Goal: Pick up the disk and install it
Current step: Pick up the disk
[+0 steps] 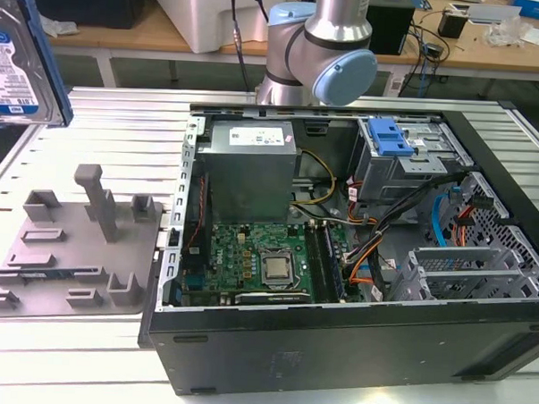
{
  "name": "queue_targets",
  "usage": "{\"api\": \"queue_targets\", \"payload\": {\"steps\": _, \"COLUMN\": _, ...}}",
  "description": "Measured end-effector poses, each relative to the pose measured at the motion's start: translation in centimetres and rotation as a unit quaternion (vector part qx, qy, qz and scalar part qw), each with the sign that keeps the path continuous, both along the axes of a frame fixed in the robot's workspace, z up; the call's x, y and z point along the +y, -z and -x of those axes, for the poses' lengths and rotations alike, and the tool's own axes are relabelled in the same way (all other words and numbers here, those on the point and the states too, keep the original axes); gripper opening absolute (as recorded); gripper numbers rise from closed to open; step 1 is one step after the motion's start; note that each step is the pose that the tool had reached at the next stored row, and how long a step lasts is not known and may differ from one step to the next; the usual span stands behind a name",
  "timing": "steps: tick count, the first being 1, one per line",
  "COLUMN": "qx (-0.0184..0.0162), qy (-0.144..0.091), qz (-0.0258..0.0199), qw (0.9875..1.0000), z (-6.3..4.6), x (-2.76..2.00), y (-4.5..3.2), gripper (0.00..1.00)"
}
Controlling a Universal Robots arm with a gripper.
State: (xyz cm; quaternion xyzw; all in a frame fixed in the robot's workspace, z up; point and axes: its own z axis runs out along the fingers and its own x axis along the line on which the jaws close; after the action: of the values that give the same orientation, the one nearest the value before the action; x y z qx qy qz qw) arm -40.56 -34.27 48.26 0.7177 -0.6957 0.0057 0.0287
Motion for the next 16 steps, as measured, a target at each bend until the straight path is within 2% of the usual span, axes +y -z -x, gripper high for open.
{"api": "queue_targets", "payload": {"steps": 2, "qx": 0.0000, "qy": 0.000, "qz": 0.0000, "qw": 1.0000, "z": 0.00, "x": 0.00, "y": -0.43, "gripper": 0.37}}
{"api": "queue_targets", "payload": {"steps": 16, "qx": -0.0002, "qy": 0.000, "qz": 0.0001, "qw": 1.0000, "z": -0.23, "x": -0.01, "y": -0.68, "gripper": 0.37}}
